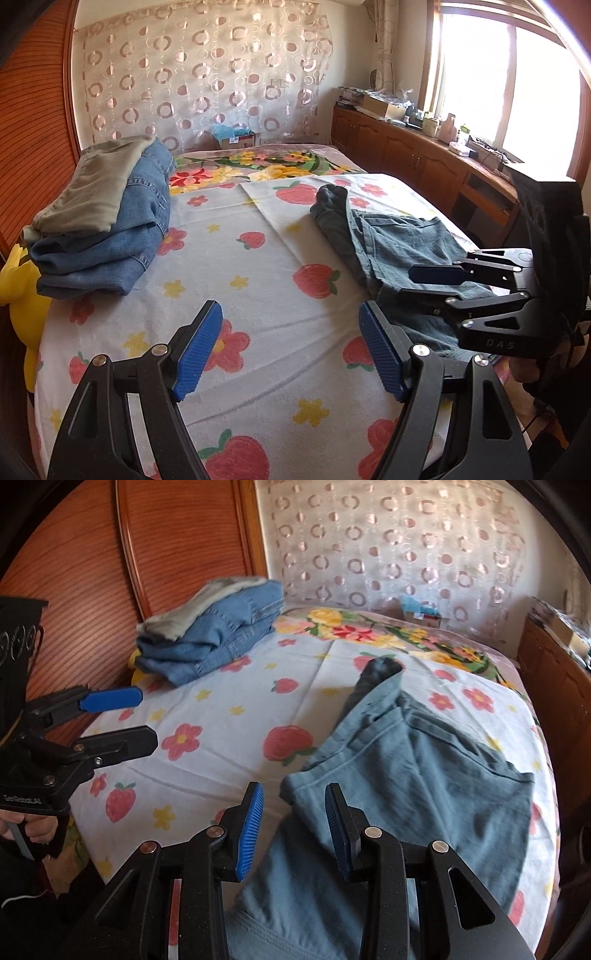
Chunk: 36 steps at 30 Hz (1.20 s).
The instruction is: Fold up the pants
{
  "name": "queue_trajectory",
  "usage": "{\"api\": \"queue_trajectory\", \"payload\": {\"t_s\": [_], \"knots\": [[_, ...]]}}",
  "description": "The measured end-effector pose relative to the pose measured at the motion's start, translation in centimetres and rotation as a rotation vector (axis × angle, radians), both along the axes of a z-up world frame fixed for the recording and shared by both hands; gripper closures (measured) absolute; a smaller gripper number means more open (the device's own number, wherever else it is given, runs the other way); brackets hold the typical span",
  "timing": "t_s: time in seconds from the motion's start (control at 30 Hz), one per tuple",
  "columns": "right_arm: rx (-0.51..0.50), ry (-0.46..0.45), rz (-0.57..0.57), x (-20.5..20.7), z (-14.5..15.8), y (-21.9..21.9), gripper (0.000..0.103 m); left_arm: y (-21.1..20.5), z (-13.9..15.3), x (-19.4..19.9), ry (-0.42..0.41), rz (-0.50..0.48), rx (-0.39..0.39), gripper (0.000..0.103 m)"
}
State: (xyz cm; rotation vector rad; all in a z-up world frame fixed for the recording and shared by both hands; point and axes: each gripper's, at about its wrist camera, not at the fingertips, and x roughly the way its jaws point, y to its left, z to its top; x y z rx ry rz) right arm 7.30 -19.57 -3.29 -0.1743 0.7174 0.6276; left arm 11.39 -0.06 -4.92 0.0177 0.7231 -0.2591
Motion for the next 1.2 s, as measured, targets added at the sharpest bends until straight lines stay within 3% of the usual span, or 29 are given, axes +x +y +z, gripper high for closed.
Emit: {"api": "queue_trajectory", "payload": {"t_s": [0.17, 0.23, 0.37, 0.73, 0.93, 1.2], "knots": [[-0.057, 0.003, 0.010, 0.9, -0.5, 0.9, 0.081, 0.2, -0.4, -0.1, 0.006, 0.004, -0.002, 0.026], [-0.085, -0.001, 0.010, 1.2, -0.6, 1.2, 0.099, 0.2, -0.6, -0.2, 0.009, 0.002, -0.003, 0.026], [-0.064, -0.042, -0.015, 1.5, 0.8, 0.3, 0.101, -0.1, -0.7, -0.2, 0.012, -0.003, -0.001, 0.026], [-0.046, -0.126, -0.212, 3.1, 4.7, -8.0, 0.101, -2.1, -0.7, 0.1, 0.006, -0.046, 0.002, 0.026], [-0.074, -0.143, -0.294, 4.9, 5.1, -9.8, 0.101, -3.3, -0.8, 0.2, 0.007, -0.068, 0.013, 0.026], [-0.125, -0.092, -0.391, 8.5, 3.4, -10.8, 0.101, -3.8, -1.2, 0.2, 0.017, -0.076, 0.016, 0.026]]}}
